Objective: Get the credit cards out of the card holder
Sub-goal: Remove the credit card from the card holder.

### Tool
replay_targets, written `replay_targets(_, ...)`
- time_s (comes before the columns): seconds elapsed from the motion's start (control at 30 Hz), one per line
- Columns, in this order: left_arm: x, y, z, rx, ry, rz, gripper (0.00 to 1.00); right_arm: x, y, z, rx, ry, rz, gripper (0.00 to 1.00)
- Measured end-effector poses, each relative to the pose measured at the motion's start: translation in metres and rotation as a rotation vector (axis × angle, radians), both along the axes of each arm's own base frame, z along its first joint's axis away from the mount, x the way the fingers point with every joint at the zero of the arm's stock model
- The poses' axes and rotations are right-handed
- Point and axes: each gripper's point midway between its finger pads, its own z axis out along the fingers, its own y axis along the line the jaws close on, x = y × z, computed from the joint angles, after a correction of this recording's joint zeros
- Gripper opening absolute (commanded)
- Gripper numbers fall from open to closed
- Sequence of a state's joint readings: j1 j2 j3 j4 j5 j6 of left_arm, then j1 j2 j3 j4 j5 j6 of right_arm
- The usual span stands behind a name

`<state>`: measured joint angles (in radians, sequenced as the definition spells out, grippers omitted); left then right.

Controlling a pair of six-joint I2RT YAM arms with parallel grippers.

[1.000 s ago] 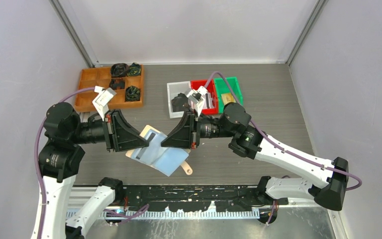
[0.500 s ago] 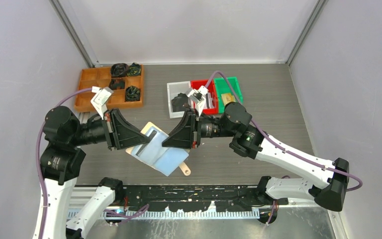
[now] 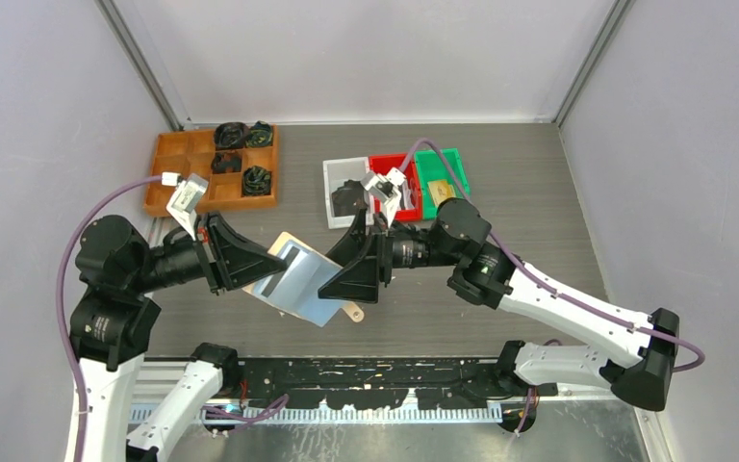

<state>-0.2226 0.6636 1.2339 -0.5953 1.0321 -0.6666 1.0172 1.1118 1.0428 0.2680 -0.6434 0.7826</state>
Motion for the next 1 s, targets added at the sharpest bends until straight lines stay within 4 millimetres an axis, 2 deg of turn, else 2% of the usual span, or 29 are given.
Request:
replay_targets(0.17, 0.0, 0.006, -0.004, 0.066, -0.128, 0.032, 0.0, 0.005, -0.009, 0.002, -0.01, -0.026, -0.067, 1.0)
replay_targets(0.37, -0.007, 0.02, -0.009, 0.18, -0.384, 0.086, 0.0, 0.035, -0.014, 0.011, -0.07, -0.051, -0.26, 1.0)
replay_targets(0.47, -0.006, 0.025, -0.012, 0.225, -0.465, 0.102, 0.0, 0.052, -0.008, 0.01, -0.113, -0.05, -0.331, 0.99)
replay_targets(0.57, -0.002, 0.028, -0.019, 0.269, -0.508, 0.11, 0.0, 0.064, 0.006, -0.002, -0.167, -0.055, -0.371, 1.0)
replay_targets(0.67, 0.0, 0.031, -0.024, 0.306, -0.536, 0.117, 0.0, 0.064, 0.022, -0.019, -0.241, -0.074, -0.372, 0.99)
replay_targets(0.8, 0.003, 0.034, -0.029, 0.337, -0.564, 0.12, 0.0, 0.057, 0.037, -0.03, -0.288, -0.103, -0.348, 1.0)
replay_targets(1.0, 0.003, 0.035, -0.03, 0.352, -0.588, 0.12, 0.0, 0.047, 0.041, -0.036, -0.308, -0.141, -0.323, 1.0)
